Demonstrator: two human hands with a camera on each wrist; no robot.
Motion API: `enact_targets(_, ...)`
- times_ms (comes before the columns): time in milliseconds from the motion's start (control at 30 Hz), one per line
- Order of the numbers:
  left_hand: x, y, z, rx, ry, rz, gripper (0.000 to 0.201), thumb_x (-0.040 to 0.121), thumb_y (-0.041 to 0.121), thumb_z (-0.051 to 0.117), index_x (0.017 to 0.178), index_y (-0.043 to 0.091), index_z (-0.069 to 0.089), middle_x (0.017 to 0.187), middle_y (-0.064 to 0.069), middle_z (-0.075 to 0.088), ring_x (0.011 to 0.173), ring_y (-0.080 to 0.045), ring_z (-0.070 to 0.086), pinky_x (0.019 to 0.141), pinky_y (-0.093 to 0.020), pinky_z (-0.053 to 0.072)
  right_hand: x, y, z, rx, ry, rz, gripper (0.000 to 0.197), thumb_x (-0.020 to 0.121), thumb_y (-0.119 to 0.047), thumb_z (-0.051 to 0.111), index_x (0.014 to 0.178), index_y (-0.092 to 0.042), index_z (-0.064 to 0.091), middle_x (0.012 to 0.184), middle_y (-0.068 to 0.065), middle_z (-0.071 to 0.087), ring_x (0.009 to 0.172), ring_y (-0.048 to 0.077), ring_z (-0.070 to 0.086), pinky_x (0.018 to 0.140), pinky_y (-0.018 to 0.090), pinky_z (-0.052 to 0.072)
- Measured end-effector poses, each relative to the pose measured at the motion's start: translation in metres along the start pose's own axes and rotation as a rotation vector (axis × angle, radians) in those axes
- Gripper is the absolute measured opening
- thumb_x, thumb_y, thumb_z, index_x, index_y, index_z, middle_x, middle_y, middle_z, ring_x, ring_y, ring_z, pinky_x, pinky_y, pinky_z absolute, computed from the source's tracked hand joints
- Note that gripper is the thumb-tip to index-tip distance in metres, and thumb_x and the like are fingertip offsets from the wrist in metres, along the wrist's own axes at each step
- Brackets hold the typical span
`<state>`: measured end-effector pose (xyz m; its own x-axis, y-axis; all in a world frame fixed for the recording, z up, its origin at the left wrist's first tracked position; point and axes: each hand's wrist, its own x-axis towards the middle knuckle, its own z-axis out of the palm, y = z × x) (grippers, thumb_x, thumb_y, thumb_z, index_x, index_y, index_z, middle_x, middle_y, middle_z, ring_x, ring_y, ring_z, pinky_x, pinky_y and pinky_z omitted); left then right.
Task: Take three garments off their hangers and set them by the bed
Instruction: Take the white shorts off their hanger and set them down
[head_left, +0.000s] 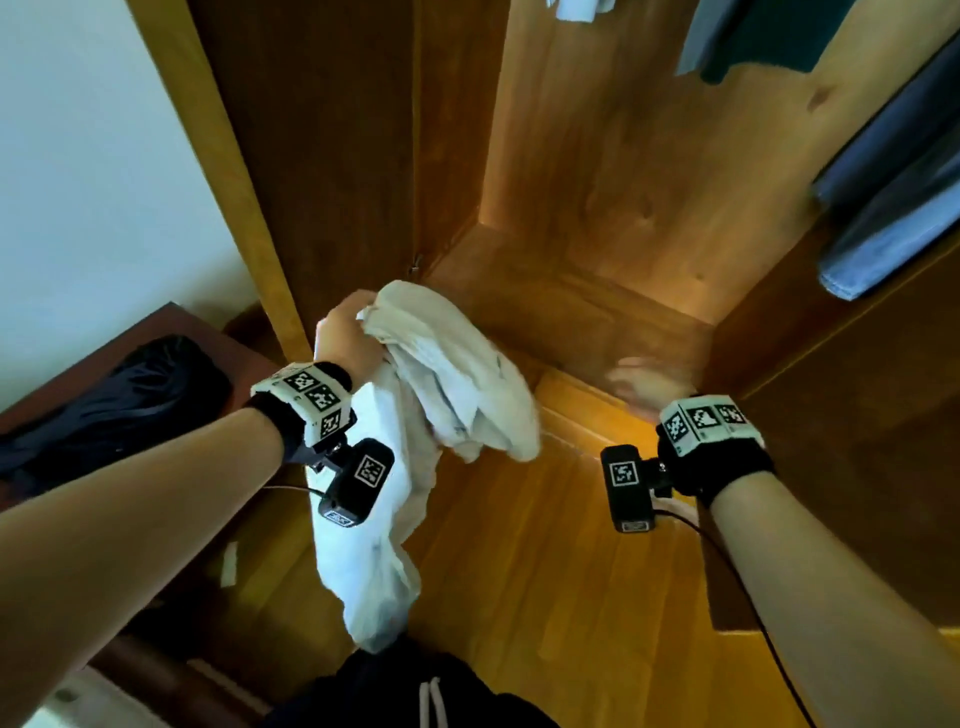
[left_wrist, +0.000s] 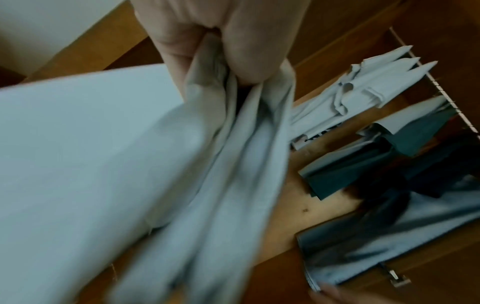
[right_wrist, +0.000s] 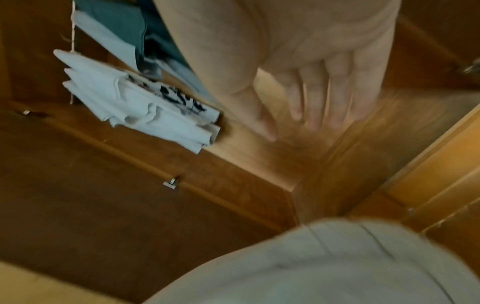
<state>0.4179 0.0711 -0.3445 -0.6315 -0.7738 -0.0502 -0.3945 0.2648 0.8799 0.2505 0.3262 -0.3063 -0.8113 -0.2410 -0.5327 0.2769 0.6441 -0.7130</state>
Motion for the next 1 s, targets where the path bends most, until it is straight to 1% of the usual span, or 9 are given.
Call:
enact_targets(67,-0.009,-0.004,-0.004,-0.015,-0.035,0.010,0.032,0.083,-0.008,0.046,0.107,0.009,0.060,0.091,-0.012,0.063,0.076,-0.021,0.058,0.067,-0.028,0.045,-0.001,-0.015,0.033,-0.073,-0.212,-0.081,0.039,0.085,-0.015,0.064,0.123,-0.018,0.055,0.136,0.005,0.054,0.114,0.017,0.054,0.087,0.028,0.047)
enact_targets(200,-0.025,-0.033,-0.039,-0.061,0.107,-0.077,0.039,0.078,-0.006,0.049,0.109,0.011,0.064,0.115,-0.014,0.066,0.103,-0.031,0.064,0.084,-0.038,0.056,-0.019,-0.049,0.113,-0.263,-0.634,-0.211,0.081,0.079,-0.017,0.071,0.144,-0.030,0.025,0.153,0.002,0.030,0.136,0.024,0.037,0.105,0.042,0.042)
enact_targets(367,-0.059,-0.044,-0.096,-0.114,0.183,-0.091,0.037,0.081,-0.016,0.045,0.108,0.002,0.061,0.090,-0.013,0.066,0.065,-0.010,0.060,0.055,-0.017,0.050,-0.048,-0.067,0.220,-0.571,-0.753,-0.535,0.123,0.059,-0.039,0.084,0.147,-0.037,-0.002,0.158,0.000,0.012,0.144,0.025,0.018,0.114,0.046,0.028)
enact_targets(467,-0.075,-0.047,-0.128,-0.115,0.156,-0.026,0.036,0.081,-0.016,0.047,0.101,0.009,0.064,0.080,-0.009,0.066,0.060,0.001,0.058,0.056,-0.011,0.047,-0.060,-0.077,0.273,-0.565,-0.756,-0.706,0.134,0.040,-0.046,0.090,0.148,-0.024,0.014,0.151,0.002,0.030,0.140,0.019,0.030,0.114,0.034,0.030)
enact_targets(567,-0.082,-0.057,-0.163,-0.096,0.147,0.001,0.042,0.079,-0.017,0.048,0.106,0.009,0.067,0.087,-0.010,0.067,0.070,-0.006,0.060,0.064,-0.014,0.050,-0.073,-0.092,0.310,-0.546,-0.799,-0.786,0.093,0.050,-0.037,0.090,0.131,-0.015,0.049,0.131,0.005,0.058,0.121,0.018,0.054,0.104,0.037,0.046)
enact_targets(667,-0.081,-0.073,-0.197,-0.118,0.153,0.031,0.043,0.080,-0.015,0.047,0.105,0.016,0.061,0.088,-0.015,0.067,0.072,-0.006,0.057,0.063,-0.014,0.048,-0.089,-0.111,0.349,-0.539,-0.721,-0.881,0.051,0.069,-0.018,0.080,0.115,-0.007,0.062,0.114,0.014,0.068,0.108,0.025,0.063,0.093,0.039,0.050)
enact_targets(767,-0.070,-0.103,-0.238,-0.207,0.237,0.006,0.040,0.080,-0.003,0.058,0.115,0.017,0.057,0.098,-0.002,0.065,0.080,0.004,0.058,0.077,-0.010,0.047,-0.102,-0.130,0.393,-0.443,-0.678,-0.876,0.042,0.072,-0.011,0.076,0.111,-0.002,0.062,0.111,0.016,0.069,0.105,0.027,0.063,0.089,0.036,0.051)
enact_targets(900,-0.068,-0.165,-0.290,-0.176,0.292,-0.237,0.073,0.077,0.005,0.074,0.140,0.014,0.039,0.131,-0.009,0.053,0.126,-0.017,0.048,0.102,-0.020,0.037,-0.116,-0.159,0.442,-0.294,-0.625,-0.799,0.034,0.073,-0.014,0.076,0.103,-0.003,0.065,0.099,0.009,0.069,0.087,0.016,0.060,0.064,0.016,0.044)
enact_targets(1000,-0.082,-0.211,-0.313,-0.167,0.173,-0.447,0.100,0.068,0.017,0.083,0.148,0.021,0.023,0.146,-0.006,0.038,0.140,-0.020,0.031,0.115,-0.034,0.029,-0.130,-0.180,0.471,-0.208,-0.647,-0.791,0.034,0.074,-0.014,0.076,0.102,0.002,0.064,0.098,0.011,0.068,0.088,0.018,0.065,0.067,0.018,0.046)
